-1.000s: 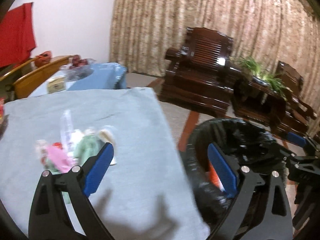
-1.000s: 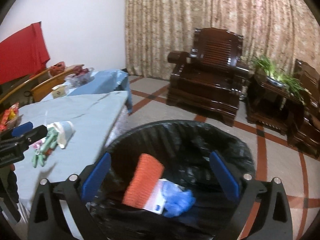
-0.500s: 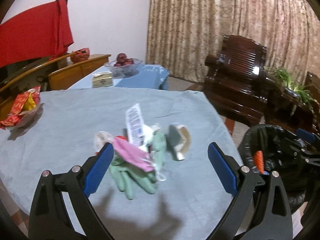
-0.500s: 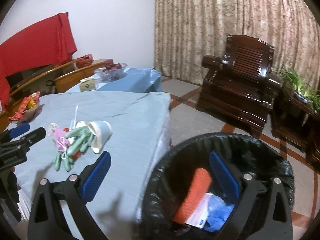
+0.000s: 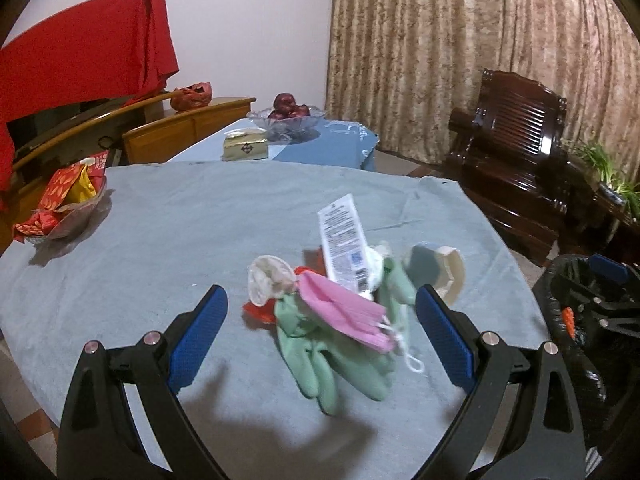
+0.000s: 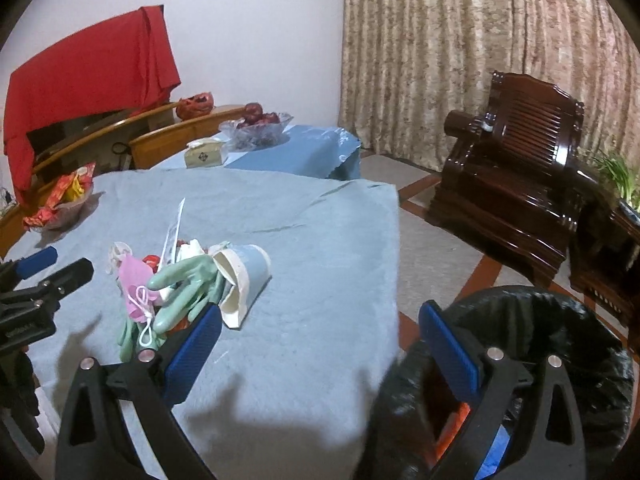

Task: Collect trash
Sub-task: 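Return to the pile and grasp the white paper cup with the right tool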

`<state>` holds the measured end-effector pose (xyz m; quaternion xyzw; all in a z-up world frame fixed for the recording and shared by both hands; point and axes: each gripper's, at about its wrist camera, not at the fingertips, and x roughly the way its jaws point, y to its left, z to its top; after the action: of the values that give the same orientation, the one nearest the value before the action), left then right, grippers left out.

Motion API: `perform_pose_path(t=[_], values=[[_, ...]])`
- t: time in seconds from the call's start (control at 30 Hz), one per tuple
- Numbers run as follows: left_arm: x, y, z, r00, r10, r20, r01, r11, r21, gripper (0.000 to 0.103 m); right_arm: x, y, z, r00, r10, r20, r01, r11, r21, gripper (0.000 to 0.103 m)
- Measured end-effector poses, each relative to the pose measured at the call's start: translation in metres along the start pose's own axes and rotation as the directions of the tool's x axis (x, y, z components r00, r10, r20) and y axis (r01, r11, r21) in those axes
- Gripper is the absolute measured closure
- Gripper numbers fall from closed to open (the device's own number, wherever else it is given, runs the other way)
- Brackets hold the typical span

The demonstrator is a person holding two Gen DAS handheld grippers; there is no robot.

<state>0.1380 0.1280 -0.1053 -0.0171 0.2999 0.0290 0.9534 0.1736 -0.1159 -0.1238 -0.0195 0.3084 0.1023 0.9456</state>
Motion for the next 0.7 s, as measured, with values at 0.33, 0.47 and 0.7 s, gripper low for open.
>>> perform_pose_path(t=[0.33,0.47,0.7], values=[[0.026,0.021,-0.005,0.999,0.020,-0.035,-0.021,1.000,-0.019,0.011,0.049,0.032,0.004,0.998,0.042,-0.040,-0.043,0.999,-0.029,0.006],[0.032,0.026,-0.005,0.999,0.022,-0.038,-0.023,0.999,-0.024,0.011,0.068,0.042,0.006,0.997,0.052,-0.059,-0.054,0.998,-0.036,0.007],[0.039,0.033,-0.005,0.999,0.020,-0.040,-0.021,0.999,-0.032,0.011,0.095,0.054,0.008,0.993,0.068,-0.092,-0.072,0.996,-0.045,0.021]])
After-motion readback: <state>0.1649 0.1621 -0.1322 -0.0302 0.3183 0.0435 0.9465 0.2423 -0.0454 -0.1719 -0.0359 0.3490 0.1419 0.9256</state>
